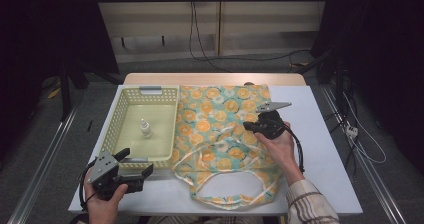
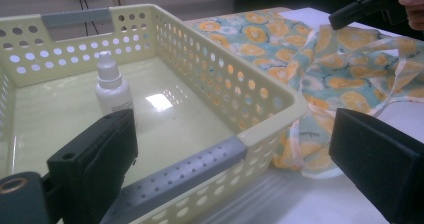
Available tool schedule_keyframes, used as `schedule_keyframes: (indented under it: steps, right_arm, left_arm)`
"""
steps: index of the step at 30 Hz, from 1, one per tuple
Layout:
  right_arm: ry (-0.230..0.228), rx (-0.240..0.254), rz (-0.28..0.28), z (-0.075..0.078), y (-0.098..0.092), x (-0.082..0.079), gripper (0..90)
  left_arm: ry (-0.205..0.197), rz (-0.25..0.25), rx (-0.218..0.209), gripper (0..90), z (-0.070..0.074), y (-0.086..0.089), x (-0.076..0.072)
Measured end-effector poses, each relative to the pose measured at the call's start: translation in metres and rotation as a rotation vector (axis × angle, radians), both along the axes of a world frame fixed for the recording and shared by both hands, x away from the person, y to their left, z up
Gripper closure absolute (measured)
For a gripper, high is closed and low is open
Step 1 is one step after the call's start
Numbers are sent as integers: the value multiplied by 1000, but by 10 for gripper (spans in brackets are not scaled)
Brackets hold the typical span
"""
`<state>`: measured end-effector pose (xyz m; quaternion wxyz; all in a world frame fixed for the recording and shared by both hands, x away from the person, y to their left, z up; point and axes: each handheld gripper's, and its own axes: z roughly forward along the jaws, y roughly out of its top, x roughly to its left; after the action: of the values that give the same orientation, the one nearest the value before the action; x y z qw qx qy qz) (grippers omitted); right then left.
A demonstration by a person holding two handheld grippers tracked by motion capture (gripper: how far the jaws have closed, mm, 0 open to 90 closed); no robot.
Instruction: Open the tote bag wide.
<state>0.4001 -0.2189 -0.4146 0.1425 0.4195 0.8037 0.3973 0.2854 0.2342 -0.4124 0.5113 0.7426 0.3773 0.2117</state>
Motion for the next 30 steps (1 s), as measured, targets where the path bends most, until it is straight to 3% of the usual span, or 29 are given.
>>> schedule_keyframes:
  steps: [7, 8, 9, 12, 14, 16, 17, 19, 20, 23, 27, 28, 30]
  right_arm:
    - [35, -3, 25, -14, 5, 3, 900]
    - [28, -4, 28, -13, 5, 1, 756]
    - [28, -4, 28, -13, 5, 1, 756]
    - [30, 8, 38, -9, 4, -3, 631]
    - [14, 20, 42, -1, 3, -12, 491]
    - [4, 25, 44, 2, 3, -16, 466]
    - [-28, 20, 40, 10, 4, -24, 397]
    - [-38, 30, 49, 14, 4, -29, 388]
    - [-70, 28, 56, 19, 6, -39, 336]
    - [-72, 27, 76, 21, 9, -50, 312]
    - [-29, -2, 146, 10, 19, -69, 300]
    - [-2, -25, 187, 3, 26, -76, 327]
    - [10, -43, 210, 1, 30, -78, 351]
  left_arm:
    - [3, 5, -5, 52, 0, 2, -1]
    - [4, 5, -4, 52, 0, 2, -2]
    - [-2, 8, -3, 52, 0, 3, -2]
    - [-5, 13, 0, 51, 0, 4, -3]
    - [-2, 17, -6, 52, 0, 4, -4]
    - [-8, 14, 4, 51, 1, 5, -4]
    - [-8, 17, 6, 52, 1, 5, -5]
    - [-7, 20, 5, 52, 1, 5, -5]
    - [-8, 19, 5, 52, 1, 5, -5]
    - [-5, 18, 6, 51, 1, 5, -5]
    - [-6, 14, 4, 51, 1, 4, -4]
    - [-8, 12, 6, 52, 1, 4, -4]
    - [-5, 10, 1, 52, 1, 2, -3]
